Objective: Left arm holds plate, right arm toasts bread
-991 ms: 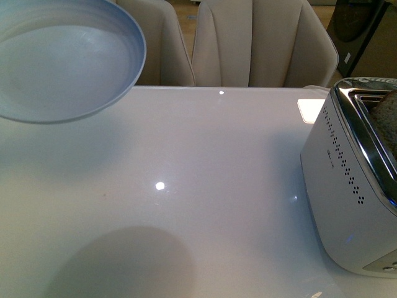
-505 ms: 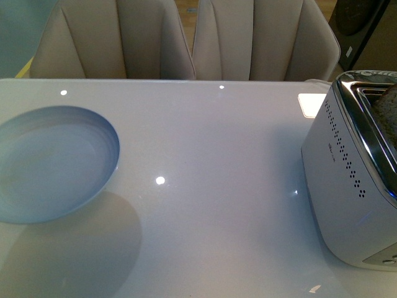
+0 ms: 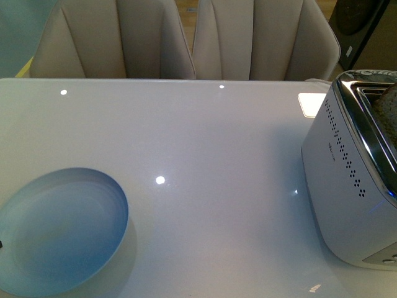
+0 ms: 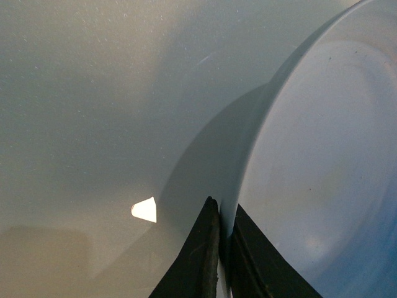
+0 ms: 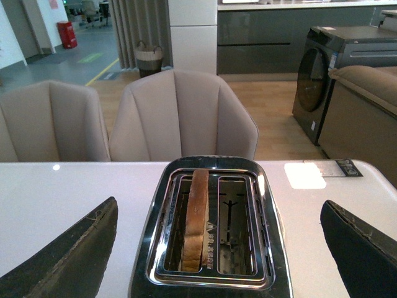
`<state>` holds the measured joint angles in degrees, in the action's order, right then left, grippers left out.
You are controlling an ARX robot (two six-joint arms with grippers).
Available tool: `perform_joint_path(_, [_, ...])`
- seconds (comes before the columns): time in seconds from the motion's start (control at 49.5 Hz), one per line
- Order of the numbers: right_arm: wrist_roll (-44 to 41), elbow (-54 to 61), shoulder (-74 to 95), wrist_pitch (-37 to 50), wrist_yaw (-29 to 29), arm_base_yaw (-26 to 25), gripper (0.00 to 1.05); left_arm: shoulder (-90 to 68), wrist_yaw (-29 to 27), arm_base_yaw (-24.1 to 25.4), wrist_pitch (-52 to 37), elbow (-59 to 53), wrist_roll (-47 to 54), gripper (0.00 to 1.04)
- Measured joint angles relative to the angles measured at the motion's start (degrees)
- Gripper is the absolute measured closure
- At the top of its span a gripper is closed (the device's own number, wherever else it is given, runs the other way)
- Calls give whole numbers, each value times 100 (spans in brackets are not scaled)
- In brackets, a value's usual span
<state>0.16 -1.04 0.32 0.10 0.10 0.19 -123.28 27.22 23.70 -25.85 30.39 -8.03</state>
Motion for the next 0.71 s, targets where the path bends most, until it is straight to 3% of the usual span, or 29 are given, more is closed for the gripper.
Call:
perform_joint_path(0.566, [0,0,0,0,0,0,9,-732,4,-177,-846,-28,-181,102])
perform_joint_path(0.708, [0,0,0,0,2,0,9,-699,26,-210,-876,-76,-249,85])
